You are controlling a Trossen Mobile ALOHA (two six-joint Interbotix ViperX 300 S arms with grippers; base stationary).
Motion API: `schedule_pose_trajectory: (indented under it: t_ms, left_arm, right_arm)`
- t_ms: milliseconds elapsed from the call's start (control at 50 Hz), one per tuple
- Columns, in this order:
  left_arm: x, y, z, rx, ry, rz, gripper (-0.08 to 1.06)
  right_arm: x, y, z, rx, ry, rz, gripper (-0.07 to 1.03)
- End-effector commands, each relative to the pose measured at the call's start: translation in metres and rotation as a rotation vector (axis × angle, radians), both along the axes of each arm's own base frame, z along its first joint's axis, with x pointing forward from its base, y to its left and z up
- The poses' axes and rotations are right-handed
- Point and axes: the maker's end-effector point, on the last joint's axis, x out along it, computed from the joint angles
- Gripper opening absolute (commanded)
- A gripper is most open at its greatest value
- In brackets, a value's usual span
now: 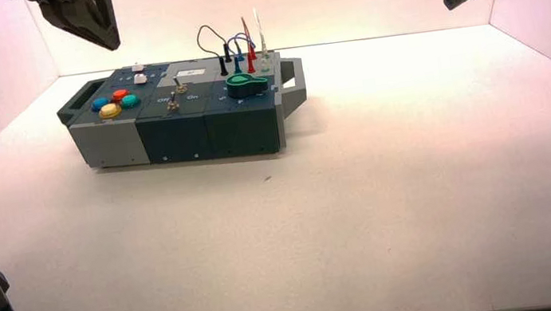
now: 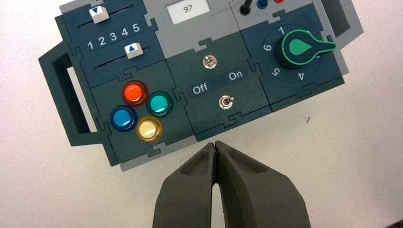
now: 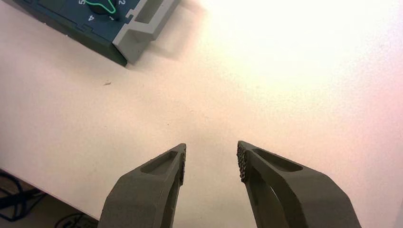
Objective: Open left gripper.
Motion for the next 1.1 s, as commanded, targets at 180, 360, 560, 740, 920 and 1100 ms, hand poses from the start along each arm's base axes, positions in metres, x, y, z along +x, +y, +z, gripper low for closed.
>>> schedule_pose_trajectory:
  t_ms: [180,360,560,740,920,1100]
  left_arm:
    - [0.0082,-0.0023,0.0149,-0.007,-0.048,-0.008,-0.03]
    - [0.0086,-0.0024,0.0160,-0.008,-0.051,-0.008,-0.03]
    - [0.0087,-0.0025,0.0145,-0.006,-0.047,-0.009,-0.03]
    - [0.0089,-0.0026,0.0130,-0.004,-0.041,-0.012,-0.03]
    - [0.0085,-0.0024,0.0131,-0.004,-0.045,-0.013,-0.03]
    - [0.0122,-0.0027,0.0109,-0.003,-0.043,-0.011,0.78]
  right_arm:
    - [0.0027,0.0018,0.0051,0.009,-0.013,-0.001,0.57]
    - [0.0028,0.0018,0.0047,0.009,-0.011,-0.001,0.57]
    - [0.0026,0.0017,0.0046,0.008,-0.010,-0.001,0.57]
    - [0.0033,0.0020,0.0039,0.007,-0.007,-0.001,0.57]
    - [0.0033,0.0020,0.0036,0.006,-0.006,-0.001,0.57]
    - [0.0031,0.0019,0.0034,0.005,-0.004,-0.001,0.57]
